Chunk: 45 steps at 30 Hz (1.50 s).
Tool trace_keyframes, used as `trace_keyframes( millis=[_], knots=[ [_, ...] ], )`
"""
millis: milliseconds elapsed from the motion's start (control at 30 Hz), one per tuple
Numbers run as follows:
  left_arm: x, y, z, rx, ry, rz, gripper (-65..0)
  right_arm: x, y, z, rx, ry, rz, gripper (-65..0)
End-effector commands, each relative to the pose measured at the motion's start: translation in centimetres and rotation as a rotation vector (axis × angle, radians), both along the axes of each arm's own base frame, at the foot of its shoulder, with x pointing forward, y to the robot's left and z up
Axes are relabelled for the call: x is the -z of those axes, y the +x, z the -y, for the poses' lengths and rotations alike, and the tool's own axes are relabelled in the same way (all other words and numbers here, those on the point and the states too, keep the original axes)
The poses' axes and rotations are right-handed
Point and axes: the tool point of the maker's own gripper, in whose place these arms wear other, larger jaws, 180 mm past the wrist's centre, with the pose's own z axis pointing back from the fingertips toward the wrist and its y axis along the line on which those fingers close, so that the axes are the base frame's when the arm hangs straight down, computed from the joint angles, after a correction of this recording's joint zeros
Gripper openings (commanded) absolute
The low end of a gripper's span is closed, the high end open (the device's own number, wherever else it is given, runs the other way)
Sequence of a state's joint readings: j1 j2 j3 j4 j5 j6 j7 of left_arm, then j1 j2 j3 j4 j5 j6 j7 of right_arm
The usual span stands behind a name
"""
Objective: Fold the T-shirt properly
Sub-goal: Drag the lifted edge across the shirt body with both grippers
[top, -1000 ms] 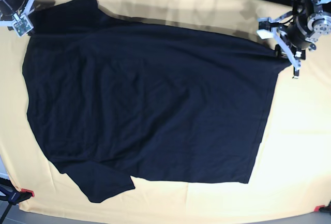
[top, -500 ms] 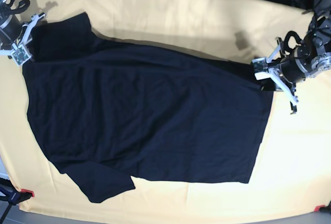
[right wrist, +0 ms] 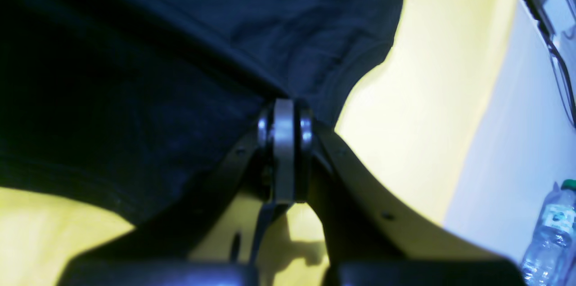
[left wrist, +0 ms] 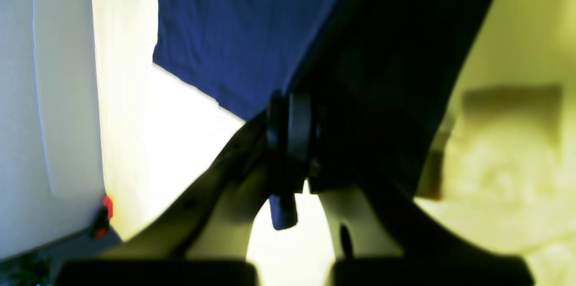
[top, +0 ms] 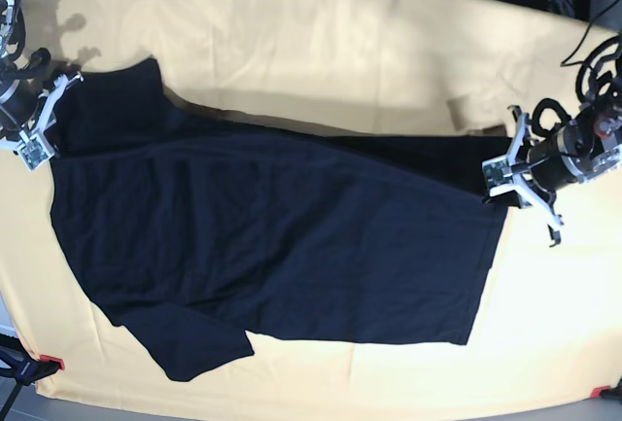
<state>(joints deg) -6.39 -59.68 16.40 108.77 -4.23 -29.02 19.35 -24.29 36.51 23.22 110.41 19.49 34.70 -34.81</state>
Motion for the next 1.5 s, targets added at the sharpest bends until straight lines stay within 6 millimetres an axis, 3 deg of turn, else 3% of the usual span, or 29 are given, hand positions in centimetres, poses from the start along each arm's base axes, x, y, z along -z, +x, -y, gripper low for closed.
trace_keyframes(
  millis=[0,367,633,1133,1267,1367,1467],
  knots=[
    [-1.8,1.3,-0.5,-0.008,-0.003,0.059,-65.0,-1.6,1.0,0.4,-0.01,-0.014,0.051,-65.0],
    [-5.8,3.8,0.0,0.019,-0.09,0.083,-65.0,-2.2,1.4,-0.1,-0.025,0.03,0.069,-65.0],
    [-4.4,2.9,-0.6,0.059,-0.066,0.001,-65.0,-2.2,1.4,-0.1,-0.026,0.031,0.069,-65.0],
    [-4.7,3.9,-1.2,0.022,-0.091,0.023,-65.0,-2.9,2.1,-0.5,-0.038,0.043,0.102,-65.0],
    [-4.5,3.2,-0.9,0.043,-0.102,-0.012,-65.0,-2.6,1.9,-0.5,-0.038,0.038,0.083,-65.0],
    [-5.0,2.3,-0.7,0.031,-0.113,-0.052,-65.0,-1.8,0.9,-1.2,-0.072,0.028,0.019,-65.0],
    [-5.3,1.5,-2.0,-0.004,-0.056,-0.094,-65.0,-0.9,-1.0,-1.9,-0.079,0.016,-0.061,-65.0]
  ],
)
